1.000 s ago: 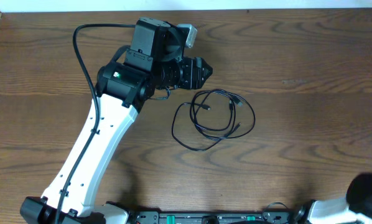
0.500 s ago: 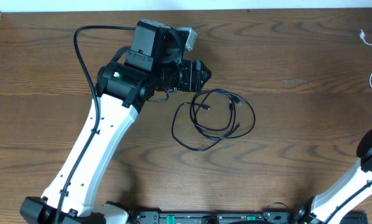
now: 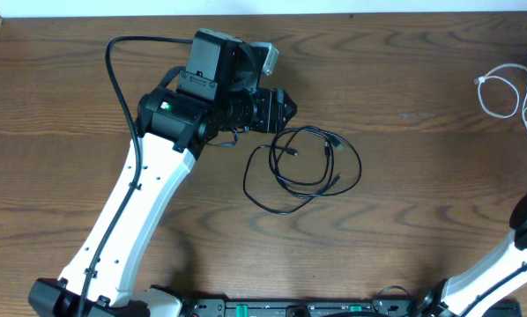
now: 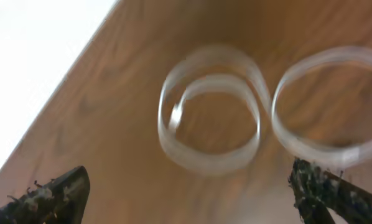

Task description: Untangle cables

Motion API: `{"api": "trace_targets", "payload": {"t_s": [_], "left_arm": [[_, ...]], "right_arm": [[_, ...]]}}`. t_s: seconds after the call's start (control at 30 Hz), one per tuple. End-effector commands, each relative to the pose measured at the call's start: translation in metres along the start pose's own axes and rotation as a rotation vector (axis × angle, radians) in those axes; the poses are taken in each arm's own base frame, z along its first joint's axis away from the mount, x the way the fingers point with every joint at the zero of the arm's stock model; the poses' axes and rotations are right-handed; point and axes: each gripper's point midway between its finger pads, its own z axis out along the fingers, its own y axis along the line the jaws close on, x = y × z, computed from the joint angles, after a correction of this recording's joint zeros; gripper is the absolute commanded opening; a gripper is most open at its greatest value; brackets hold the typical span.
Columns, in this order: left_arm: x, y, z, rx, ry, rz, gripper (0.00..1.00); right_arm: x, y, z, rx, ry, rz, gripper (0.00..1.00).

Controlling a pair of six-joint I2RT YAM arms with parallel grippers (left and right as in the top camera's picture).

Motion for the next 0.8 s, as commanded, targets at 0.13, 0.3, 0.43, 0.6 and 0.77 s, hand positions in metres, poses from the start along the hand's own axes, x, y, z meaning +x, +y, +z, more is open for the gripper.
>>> {"api": "trace_targets", "payload": {"t_s": [0.13,0.3,0.43,0.6,0.77], "left_arm": [[0.025,0.031,0.035,-0.082,0.133,-0.042,0.61],[0.053,0.044,0.071,-0.103,0.277,-0.080,0.49],[0.087,0.043,0.099,-0.124,0.417,-0.134,0.45],[0.121,0.023,0.123,-0.106,0.543,-0.040,0.45],[0.145,-0.004,0.134,0.006,0.613,0.322,0.49]], "right_arm": [[0.067,0.056,-0.047,-0.243,0.266,-0.094,0.99],[0.105,0.069,-0.049,-0.238,0.371,-0.237,0.99],[0.122,0.075,-0.049,-0.208,0.417,-0.261,0.99],[0.127,0.077,-0.048,-0.194,0.427,-0.277,0.99],[0.128,0.076,-0.049,-0.190,0.433,-0.275,0.99]]}}
